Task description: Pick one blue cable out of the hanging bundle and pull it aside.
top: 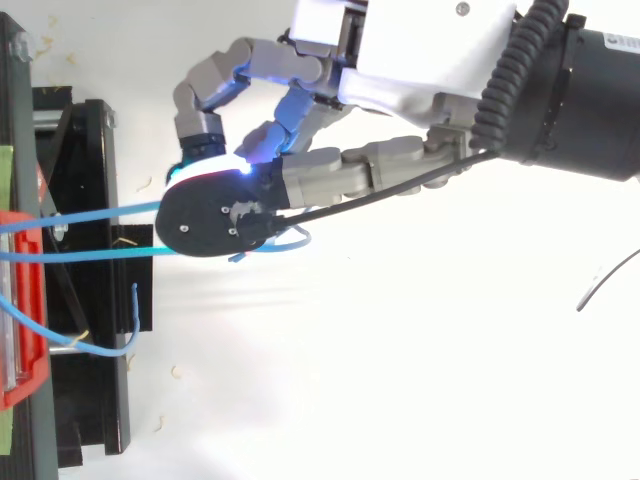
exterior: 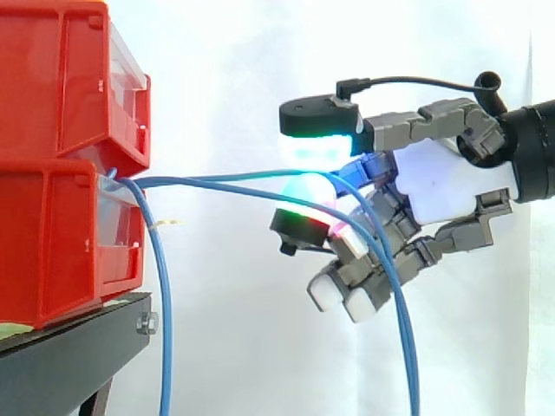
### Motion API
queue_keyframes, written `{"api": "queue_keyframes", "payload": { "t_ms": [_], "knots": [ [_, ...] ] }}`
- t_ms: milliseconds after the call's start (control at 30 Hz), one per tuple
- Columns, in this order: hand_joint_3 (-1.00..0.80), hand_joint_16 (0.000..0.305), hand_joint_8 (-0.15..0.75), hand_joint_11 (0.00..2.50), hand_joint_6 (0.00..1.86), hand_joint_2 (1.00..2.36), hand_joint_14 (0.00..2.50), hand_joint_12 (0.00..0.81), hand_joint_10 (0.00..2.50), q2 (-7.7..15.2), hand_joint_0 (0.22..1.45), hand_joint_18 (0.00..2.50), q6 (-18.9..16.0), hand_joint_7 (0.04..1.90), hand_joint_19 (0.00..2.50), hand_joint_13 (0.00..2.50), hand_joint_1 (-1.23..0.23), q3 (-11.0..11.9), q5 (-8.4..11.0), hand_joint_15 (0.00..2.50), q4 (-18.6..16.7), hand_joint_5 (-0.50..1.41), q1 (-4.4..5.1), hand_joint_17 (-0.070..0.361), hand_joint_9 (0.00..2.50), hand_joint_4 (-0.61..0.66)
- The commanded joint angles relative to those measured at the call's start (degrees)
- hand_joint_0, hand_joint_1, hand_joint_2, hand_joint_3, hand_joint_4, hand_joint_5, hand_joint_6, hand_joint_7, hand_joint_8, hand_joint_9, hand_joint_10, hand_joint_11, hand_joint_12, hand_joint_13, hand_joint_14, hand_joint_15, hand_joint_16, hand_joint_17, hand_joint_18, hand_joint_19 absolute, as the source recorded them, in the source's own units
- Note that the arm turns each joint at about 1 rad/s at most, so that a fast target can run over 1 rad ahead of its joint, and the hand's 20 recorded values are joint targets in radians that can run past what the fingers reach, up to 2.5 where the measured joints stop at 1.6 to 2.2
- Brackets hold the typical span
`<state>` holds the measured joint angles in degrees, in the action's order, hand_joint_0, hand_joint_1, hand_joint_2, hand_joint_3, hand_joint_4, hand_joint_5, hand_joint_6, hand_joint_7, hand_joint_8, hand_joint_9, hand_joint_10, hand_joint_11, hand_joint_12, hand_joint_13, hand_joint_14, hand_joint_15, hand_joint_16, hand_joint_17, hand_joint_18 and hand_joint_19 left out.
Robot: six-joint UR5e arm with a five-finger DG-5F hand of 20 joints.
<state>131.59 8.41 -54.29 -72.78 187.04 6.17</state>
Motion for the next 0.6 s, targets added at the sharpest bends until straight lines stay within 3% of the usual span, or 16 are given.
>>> {"api": "queue_keyframes", "payload": {
  "t_ms": [0,200,567],
  "knots": [
    [0.11,0.052,0.32,0.75,0.94,1.02,0.02,0.357,0.02,0.0,0.64,0.73,0.1,1.39,0.47,0.84,-0.78,-0.2,0.01,0.62,2.5,-0.13,-0.02,0.118,1.1,0.0],
    [0.11,0.053,0.317,0.76,0.95,1.02,0.02,0.354,0.02,0.0,0.65,0.74,0.0,1.38,0.46,0.85,-0.78,-2.6,-0.08,0.63,2.5,-0.13,-0.02,0.119,1.11,-0.04],
    [0.12,0.053,0.319,0.76,0.95,1.02,0.02,0.355,0.02,0.0,0.65,0.75,0.2,1.38,0.47,0.86,-0.8,-3.7,0.09,0.64,-6.1,-0.13,0.24,0.12,1.12,-0.05]
  ]
}}
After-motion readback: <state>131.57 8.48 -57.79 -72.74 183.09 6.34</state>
